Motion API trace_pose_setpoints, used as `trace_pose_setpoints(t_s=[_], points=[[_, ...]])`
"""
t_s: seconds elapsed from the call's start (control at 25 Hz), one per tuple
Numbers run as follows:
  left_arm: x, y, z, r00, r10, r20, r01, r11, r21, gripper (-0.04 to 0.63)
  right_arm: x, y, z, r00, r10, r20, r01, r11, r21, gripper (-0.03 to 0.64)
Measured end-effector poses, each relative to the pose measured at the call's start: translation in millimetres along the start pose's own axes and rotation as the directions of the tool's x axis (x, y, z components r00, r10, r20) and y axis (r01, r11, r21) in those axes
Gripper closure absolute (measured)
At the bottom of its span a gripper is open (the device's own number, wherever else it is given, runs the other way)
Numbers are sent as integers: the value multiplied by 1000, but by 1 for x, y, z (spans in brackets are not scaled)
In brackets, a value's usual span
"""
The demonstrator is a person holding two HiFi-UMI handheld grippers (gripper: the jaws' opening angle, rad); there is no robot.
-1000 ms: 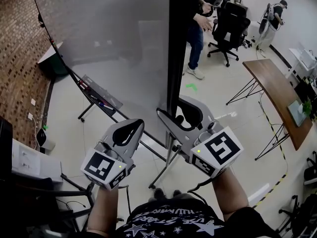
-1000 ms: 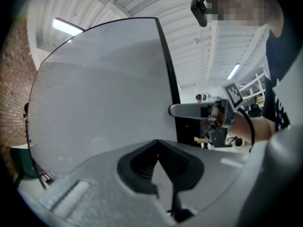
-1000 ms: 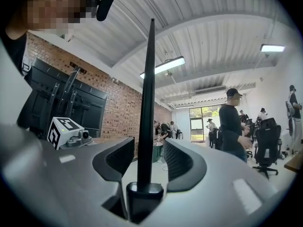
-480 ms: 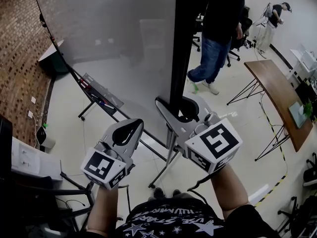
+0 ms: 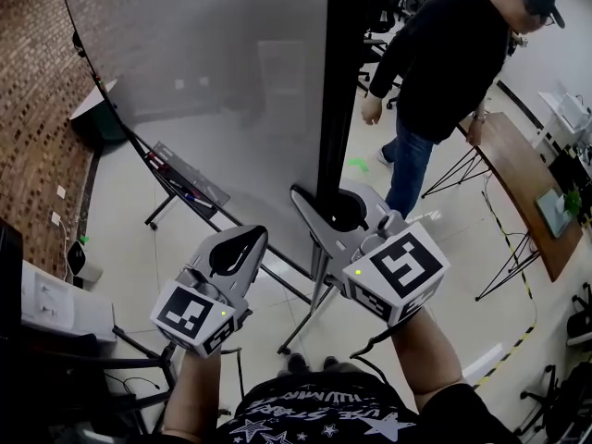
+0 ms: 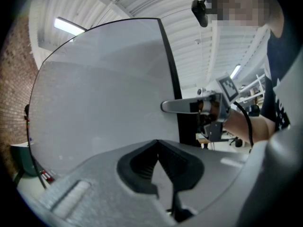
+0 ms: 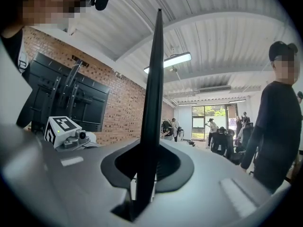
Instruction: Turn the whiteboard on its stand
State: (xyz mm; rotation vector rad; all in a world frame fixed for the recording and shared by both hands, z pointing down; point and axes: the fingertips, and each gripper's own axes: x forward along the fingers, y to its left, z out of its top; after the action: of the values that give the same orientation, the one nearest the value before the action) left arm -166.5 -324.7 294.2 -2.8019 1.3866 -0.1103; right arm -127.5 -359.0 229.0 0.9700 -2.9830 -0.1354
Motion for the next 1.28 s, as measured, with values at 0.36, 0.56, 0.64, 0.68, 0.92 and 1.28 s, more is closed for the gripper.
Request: trace_pose_setpoints(t_s=[0.36, 0.56, 0.64, 0.68, 0.92, 1.28], points=[[-7, 2, -2, 1000, -11, -7, 11, 1000, -8, 591, -3, 0, -1, 1000, -5, -9, 5, 1000, -2, 566], [-10, -2, -3, 1000, -23, -17, 22, 1000, -5, 591, -10, 0, 0, 1000, -13, -7, 13, 1000, -6, 566], [-11, -7, -4, 1000, -10, -21, 11, 1000, 6, 591, -12, 0, -1, 1000, -10, 2, 10, 1000, -9, 566], [-12, -11, -5, 1000, -1, -23, 1, 1000, 7, 591, -13, 1, -2, 1000, -3, 4, 3, 1000, -8, 566], [-19, -31, -9, 998, 50, -49, -49, 999, 12, 591, -5, 6, 0, 1000, 24, -1, -24, 1000, 8, 567], [-25, -61, -7, 993, 99, -59, -98, 995, 10, 591, 0, 4, -1, 1000, 26, 0, -26, 1000, 5, 566]])
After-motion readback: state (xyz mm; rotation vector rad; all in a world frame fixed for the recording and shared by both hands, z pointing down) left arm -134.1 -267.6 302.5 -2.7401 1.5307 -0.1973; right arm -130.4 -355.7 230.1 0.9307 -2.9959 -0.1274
